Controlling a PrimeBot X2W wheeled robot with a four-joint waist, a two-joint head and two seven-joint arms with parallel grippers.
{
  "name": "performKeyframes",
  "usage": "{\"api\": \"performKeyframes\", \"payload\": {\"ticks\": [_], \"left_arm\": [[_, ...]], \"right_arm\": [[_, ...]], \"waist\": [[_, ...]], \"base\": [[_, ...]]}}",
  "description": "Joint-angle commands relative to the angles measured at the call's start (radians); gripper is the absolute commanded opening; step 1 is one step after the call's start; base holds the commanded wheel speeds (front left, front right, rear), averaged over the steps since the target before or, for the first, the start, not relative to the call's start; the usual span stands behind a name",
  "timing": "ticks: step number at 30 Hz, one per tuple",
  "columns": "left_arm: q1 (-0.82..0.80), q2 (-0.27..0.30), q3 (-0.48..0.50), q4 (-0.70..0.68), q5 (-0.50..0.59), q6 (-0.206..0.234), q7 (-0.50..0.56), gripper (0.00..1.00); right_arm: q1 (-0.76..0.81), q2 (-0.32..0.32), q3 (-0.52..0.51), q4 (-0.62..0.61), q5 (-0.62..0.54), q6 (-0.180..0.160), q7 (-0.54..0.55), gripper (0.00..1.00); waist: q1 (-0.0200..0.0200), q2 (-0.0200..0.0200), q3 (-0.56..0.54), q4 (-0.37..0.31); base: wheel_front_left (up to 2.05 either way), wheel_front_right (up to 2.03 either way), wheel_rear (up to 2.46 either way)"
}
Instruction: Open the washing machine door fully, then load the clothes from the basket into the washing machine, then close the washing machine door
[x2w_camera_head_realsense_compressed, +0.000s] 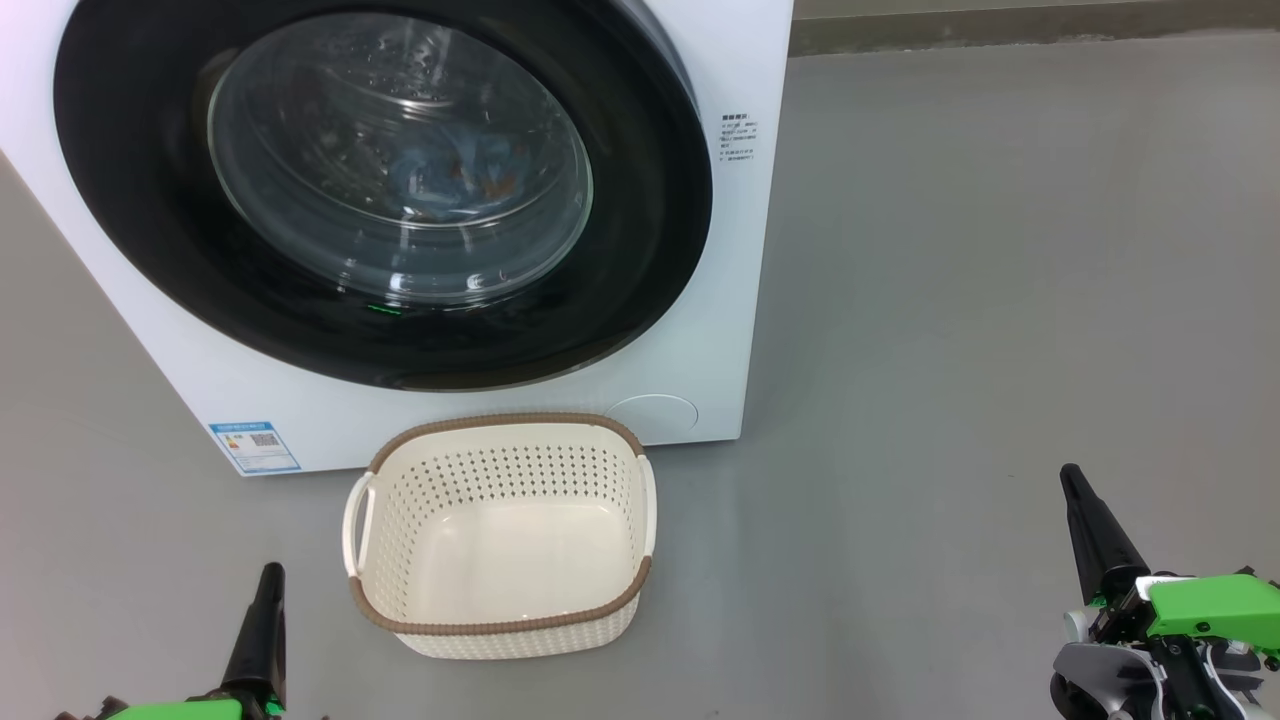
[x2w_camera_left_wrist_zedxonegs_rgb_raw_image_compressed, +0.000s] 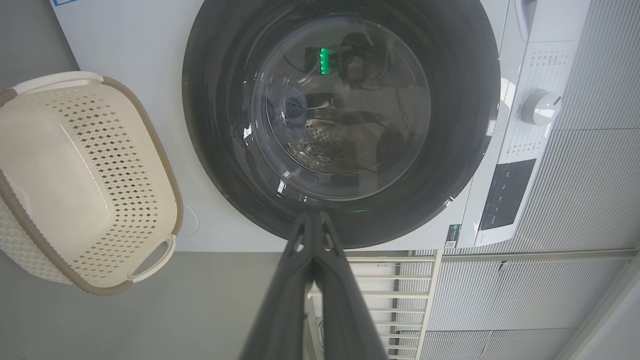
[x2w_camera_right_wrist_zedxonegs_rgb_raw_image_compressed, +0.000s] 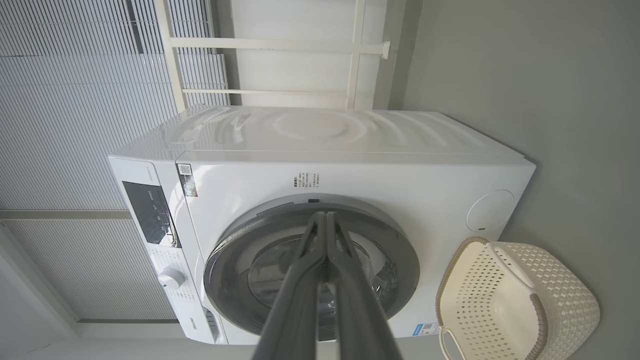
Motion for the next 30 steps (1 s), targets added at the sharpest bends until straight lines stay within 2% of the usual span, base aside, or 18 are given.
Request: {"api": "performKeyframes", "payload": {"ticks": [1, 30], "left_arm": [[-0.042, 0.009, 0.032, -0.031, -0.008, -0.007, 0.006, 0.0], [-0.042, 0.009, 0.032, -0.031, -0.008, -0.007, 0.006, 0.0]], "right_arm": [[-0.017, -0.007, 0.017, -0.03, 0.002, 0.0, 0.005, 0.0], [-0.017, -0.007, 0.017, -0.03, 0.001, 0.0, 0.005, 0.0]], "waist": [[0.0, -0.0001, 0.0, 0.0], [0.0, -0.0001, 0.0, 0.0]], "base": [[0.0, 0.0, 0.0], [0.0, 0.0, 0.0]]}}
